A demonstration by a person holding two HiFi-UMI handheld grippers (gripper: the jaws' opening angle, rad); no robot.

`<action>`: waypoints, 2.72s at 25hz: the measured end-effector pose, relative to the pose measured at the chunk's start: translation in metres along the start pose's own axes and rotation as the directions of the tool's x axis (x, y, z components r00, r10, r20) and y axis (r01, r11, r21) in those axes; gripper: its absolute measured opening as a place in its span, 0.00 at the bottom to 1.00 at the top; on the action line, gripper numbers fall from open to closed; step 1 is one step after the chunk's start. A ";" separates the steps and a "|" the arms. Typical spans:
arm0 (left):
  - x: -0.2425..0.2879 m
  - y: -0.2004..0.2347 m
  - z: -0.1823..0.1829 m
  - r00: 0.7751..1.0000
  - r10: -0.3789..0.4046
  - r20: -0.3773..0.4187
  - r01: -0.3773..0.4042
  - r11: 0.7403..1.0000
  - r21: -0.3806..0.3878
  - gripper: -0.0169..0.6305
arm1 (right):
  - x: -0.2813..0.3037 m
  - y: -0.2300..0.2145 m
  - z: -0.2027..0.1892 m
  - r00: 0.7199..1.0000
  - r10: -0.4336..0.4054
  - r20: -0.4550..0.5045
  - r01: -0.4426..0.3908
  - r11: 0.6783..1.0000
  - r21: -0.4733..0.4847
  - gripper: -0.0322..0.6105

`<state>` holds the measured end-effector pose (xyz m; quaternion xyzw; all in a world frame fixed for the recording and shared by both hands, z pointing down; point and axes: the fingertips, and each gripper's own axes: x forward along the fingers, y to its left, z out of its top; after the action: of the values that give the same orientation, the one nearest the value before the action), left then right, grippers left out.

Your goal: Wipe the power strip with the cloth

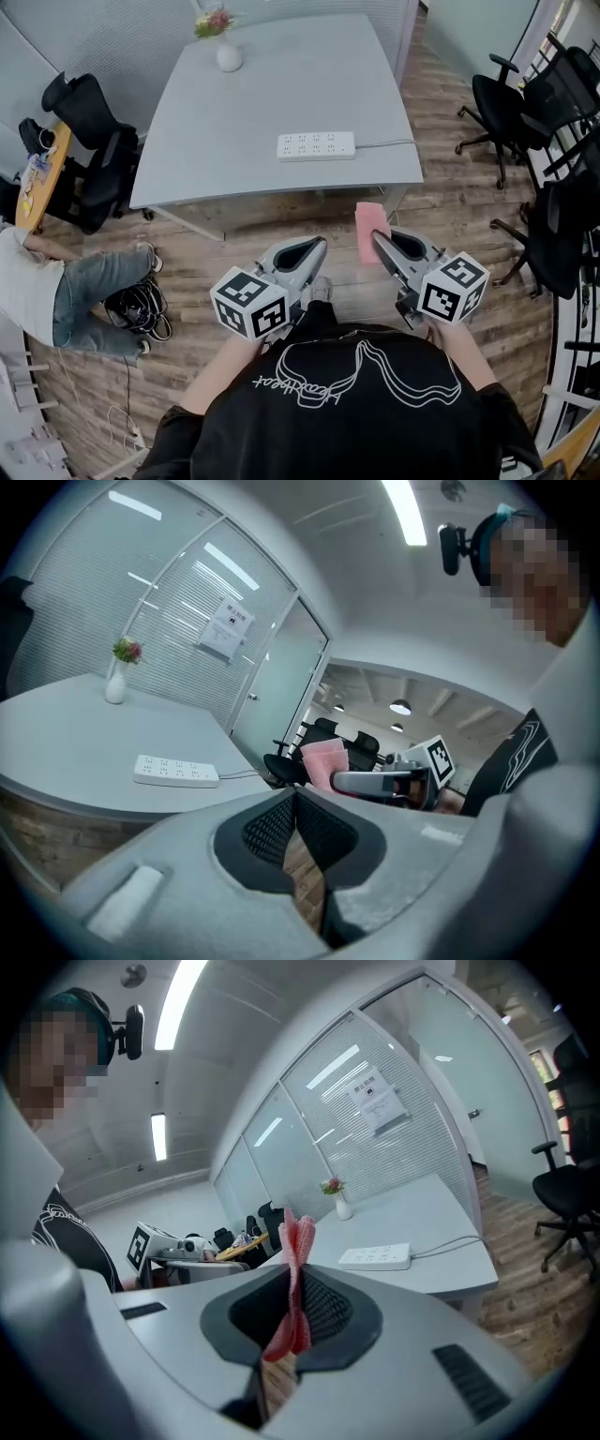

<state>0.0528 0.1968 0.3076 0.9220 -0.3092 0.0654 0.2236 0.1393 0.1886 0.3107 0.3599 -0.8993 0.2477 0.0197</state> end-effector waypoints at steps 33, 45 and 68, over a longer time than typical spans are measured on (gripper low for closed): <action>0.070 0.267 0.079 0.995 0.069 -0.079 -0.059 0.990 0.126 0.05 | 0.257 -0.126 0.063 0.991 -0.087 -0.106 0.101 0.985 0.141 0.10; 0.092 0.315 0.057 0.976 0.161 -0.146 -0.151 0.985 0.079 0.05 | 0.326 -0.152 0.040 0.972 -0.002 -0.236 0.046 0.982 0.181 0.10; 0.096 0.371 0.031 0.952 0.251 -0.174 -0.261 0.965 -0.038 0.05 | 0.404 -0.174 -0.022 0.858 0.027 -0.514 0.029 0.994 0.101 0.10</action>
<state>-0.0936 -0.1321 0.4427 0.8582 -0.4079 0.1618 0.2663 -0.0487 -0.1671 0.4913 0.2817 -0.8470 0.3816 0.2401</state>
